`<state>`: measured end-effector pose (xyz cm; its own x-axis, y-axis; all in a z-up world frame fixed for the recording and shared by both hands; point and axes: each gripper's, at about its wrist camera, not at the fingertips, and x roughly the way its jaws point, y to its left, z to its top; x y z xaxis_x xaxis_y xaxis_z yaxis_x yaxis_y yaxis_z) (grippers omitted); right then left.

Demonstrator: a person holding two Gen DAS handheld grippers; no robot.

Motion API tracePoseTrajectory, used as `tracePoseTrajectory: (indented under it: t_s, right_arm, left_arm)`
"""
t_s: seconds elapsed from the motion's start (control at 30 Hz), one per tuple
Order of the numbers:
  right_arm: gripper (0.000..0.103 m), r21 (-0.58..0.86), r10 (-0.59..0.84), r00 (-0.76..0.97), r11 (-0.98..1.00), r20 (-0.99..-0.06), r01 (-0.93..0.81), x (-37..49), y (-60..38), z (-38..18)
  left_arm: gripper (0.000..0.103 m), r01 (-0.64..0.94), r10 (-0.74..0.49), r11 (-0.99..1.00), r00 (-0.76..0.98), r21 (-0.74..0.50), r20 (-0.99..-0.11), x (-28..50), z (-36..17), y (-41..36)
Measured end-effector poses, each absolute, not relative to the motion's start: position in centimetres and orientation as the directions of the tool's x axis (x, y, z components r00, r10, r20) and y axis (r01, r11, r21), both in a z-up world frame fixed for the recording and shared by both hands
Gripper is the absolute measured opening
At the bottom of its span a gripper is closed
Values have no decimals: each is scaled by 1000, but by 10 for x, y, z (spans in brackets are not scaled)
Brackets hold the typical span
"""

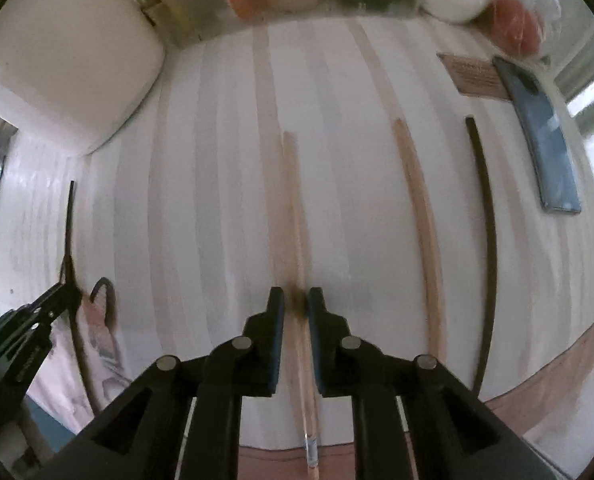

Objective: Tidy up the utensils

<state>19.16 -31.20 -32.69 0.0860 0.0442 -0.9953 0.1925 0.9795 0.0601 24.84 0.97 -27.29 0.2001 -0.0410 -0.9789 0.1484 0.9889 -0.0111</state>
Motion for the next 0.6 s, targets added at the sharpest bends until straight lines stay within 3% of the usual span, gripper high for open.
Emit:
tracePoseTrajectory:
  t_s: [0.4,0.6]
  right_arm:
    - [7,34,32,21,995,-999,94,197,-262,-331]
    - [7,33,31,23,994,-999,106,218,-251,-337]
  left_arm:
    - [4,141,-38,990,190,-11,-981,257,-274,8]
    - [4,26,-104,995,151,-101,-983,270,-276,23]
